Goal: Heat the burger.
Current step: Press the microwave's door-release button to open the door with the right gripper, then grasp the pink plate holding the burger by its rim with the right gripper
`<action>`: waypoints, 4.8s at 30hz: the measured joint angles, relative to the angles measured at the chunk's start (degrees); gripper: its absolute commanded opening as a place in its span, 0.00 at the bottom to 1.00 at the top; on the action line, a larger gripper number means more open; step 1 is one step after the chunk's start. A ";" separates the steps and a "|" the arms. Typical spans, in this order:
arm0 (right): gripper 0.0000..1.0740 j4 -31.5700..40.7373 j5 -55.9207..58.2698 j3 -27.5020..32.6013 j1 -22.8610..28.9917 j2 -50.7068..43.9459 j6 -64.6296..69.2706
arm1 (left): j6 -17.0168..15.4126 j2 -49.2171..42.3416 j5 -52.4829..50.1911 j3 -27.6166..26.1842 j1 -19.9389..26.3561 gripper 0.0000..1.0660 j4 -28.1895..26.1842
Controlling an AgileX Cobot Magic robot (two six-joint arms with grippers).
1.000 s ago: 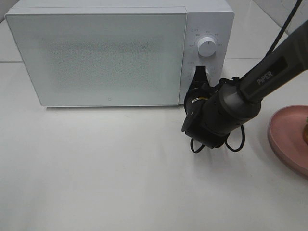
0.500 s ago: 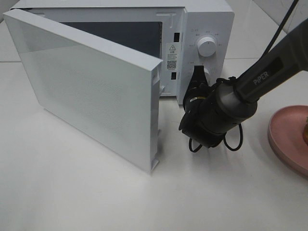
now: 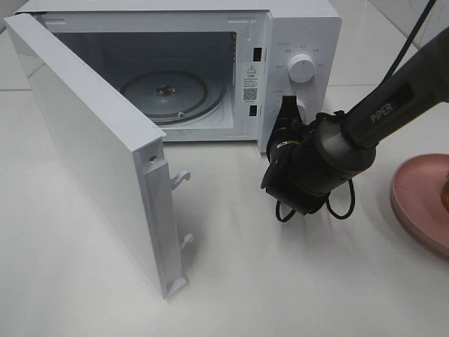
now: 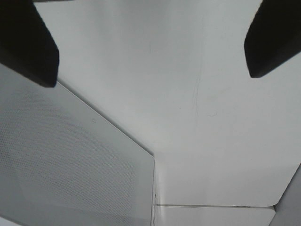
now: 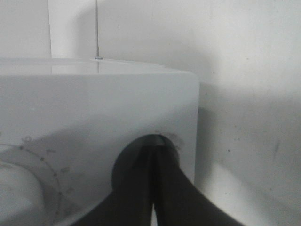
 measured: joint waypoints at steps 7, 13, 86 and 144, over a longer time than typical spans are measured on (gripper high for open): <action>0.00 -2.01 1.60 1.32 -0.11 -1.15 0.40 | 0.00 0.00 0.00 0.00 0.00 0.94 0.00; 0.00 -3.27 3.55 3.21 -0.63 -3.72 0.06 | 0.00 0.00 0.00 0.00 0.00 0.94 0.00; 0.09 -43.43 93.22 17.42 -21.08 -46.47 -75.46 | 0.00 0.00 0.00 0.00 0.00 0.94 0.00; 0.79 -64.74 82.22 9.40 -32.20 -28.02 -64.17 | 0.00 0.00 0.00 0.00 0.00 0.94 0.00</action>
